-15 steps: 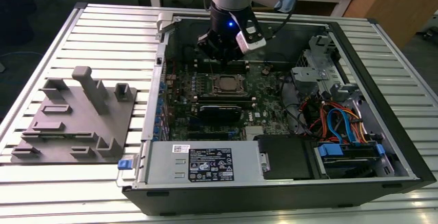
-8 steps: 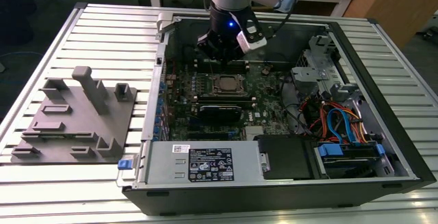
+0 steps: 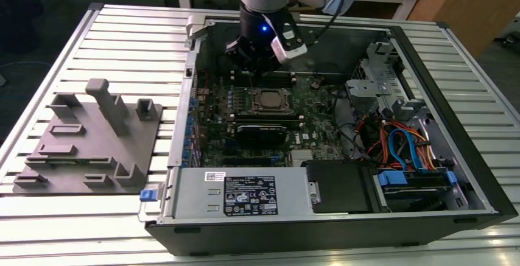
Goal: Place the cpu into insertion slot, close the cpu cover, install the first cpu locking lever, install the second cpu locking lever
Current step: 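Install the first cpu locking lever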
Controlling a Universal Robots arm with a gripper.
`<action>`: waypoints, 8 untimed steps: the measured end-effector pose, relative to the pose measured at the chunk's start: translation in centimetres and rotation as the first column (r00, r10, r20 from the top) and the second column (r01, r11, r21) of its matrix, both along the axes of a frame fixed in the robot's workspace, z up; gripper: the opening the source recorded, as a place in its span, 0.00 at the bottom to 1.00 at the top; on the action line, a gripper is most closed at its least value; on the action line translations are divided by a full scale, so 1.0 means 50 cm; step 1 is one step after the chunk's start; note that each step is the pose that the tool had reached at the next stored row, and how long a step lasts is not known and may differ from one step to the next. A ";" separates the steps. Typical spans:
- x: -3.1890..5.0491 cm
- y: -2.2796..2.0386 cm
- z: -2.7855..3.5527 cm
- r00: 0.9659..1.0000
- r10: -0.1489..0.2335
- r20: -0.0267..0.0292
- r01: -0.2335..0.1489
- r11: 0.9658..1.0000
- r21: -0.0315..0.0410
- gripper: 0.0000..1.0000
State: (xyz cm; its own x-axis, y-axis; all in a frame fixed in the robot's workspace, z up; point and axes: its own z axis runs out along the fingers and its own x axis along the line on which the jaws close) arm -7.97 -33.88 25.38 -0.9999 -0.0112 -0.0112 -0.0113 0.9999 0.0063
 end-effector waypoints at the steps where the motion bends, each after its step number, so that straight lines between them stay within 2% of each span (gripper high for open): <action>1: -0.005 0.0000 0.000 1.000 0.000 0.000 0.000 1.000 0.000 0.11; 5: -0.027 0.0000 0.000 1.000 0.000 0.001 0.000 1.000 0.000 0.11; 8: -0.037 0.0001 0.000 1.000 0.000 0.001 0.000 1.000 0.000 0.11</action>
